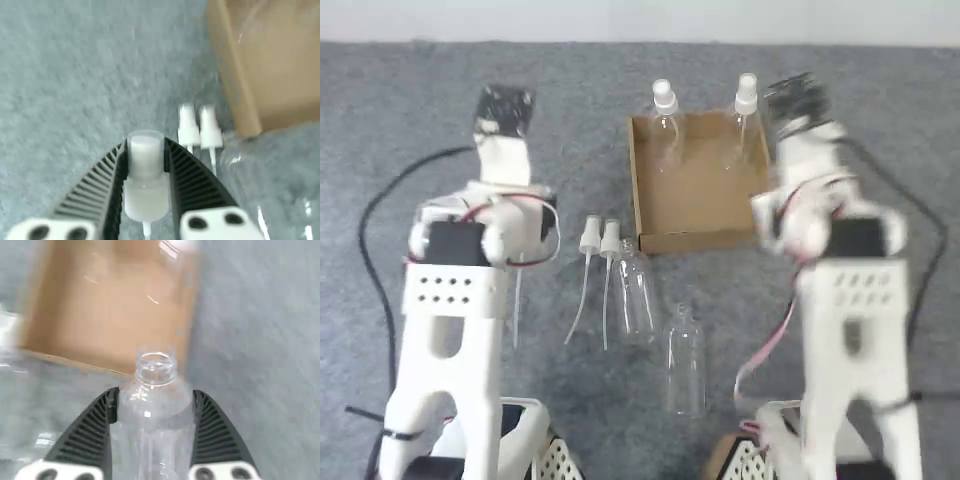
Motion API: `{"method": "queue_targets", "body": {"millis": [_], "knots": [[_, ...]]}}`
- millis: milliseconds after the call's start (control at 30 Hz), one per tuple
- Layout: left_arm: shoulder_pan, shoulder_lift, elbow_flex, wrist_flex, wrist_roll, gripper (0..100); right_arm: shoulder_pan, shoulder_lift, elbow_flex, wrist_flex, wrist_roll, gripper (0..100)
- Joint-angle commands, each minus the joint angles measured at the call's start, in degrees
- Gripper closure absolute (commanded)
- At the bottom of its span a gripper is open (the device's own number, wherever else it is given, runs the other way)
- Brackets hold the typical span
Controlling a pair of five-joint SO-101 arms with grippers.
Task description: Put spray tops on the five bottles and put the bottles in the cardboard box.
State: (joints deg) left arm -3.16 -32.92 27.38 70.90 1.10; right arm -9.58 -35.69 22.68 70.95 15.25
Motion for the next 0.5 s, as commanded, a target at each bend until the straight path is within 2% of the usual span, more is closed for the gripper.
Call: {"method": "queue_targets", "body": {"millis": [0, 200, 400, 467], "knots": [[-0.1, -2.7, -11.1, 2.9, 4.0, 99, -13.4, -8.8, 5.0, -5.5, -2.3, 99.2], [0.1, -4.2, -17.1, 3.2, 8.0, 99, -28.2, -9.2, 13.2, -16.0, -2.3, 99.2], [0.0, -18.0, -17.2, 1.5, 8.6, 99, -33.2, -9.7, 20.2, -24.8, -1.9, 99.2], [0.0, -21.5, -17.2, 1.3, 10.9, 99, -34.4, -9.7, 21.5, -26.0, -1.9, 99.1]]}}
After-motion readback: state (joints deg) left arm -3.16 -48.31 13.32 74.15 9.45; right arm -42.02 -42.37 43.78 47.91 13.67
